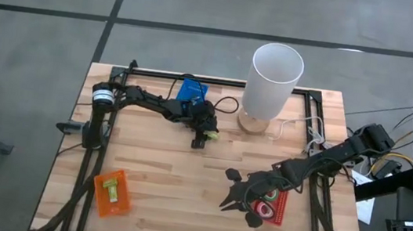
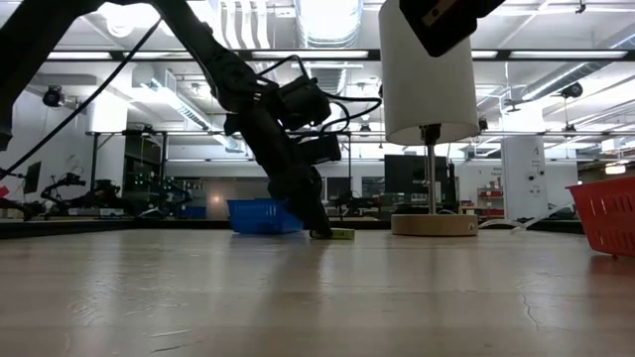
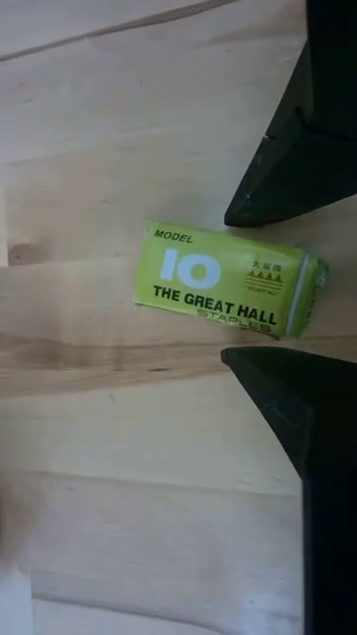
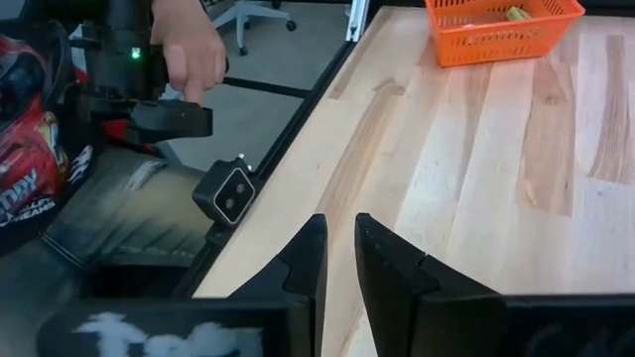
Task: Pick and place Stapler, Stapler remover, tape
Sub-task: Put the green staple box into the orange bin
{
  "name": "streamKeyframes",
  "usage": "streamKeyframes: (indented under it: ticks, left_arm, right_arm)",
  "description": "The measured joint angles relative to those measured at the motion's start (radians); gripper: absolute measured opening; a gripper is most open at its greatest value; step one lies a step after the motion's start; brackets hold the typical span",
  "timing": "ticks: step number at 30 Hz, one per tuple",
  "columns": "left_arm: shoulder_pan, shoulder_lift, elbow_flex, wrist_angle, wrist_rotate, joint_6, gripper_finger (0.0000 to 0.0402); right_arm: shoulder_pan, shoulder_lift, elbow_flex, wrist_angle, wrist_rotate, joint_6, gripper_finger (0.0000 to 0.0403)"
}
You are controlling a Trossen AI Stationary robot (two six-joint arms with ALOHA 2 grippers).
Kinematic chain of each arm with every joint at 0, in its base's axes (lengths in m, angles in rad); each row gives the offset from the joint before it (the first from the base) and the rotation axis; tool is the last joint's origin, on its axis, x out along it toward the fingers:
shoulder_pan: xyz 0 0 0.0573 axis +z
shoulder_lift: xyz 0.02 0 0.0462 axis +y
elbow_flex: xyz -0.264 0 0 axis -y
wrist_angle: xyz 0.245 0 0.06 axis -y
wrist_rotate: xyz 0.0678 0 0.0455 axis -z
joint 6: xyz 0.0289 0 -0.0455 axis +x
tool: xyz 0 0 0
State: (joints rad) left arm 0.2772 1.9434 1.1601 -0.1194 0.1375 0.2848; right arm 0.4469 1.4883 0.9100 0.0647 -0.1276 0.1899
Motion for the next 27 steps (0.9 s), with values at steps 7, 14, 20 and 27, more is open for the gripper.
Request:
streamKeyframes:
  ticks: [7, 14, 20, 27]
  left_arm:
    - [-0.021, -0.001, 0.001, -0.017, 0.022, -0.002, 0.0208]
    - [-0.054, -0.002, 0.001, -0.029, 0.017, -0.025, 0.0168]
    - [-0.063, -0.003, 0.001, -0.022, -0.017, -0.061, 0.0116]
    - [-0.065, -0.008, 0.001, -0.039, -0.011, -0.096, 0.0105]
  right_arm:
    - [0.0, 0.0, -0.002, 0.001, 0.0, -0.002, 0.0052]
    - [0.0, 0.0, -0.002, 0.002, 0.0, -0.003, 0.0052]
    - [0.0, 0.0, -0.002, 0.002, 0.0, -0.003, 0.0052]
    - [0.0, 0.0, -0.002, 0.002, 0.0, -0.001, 0.0052]
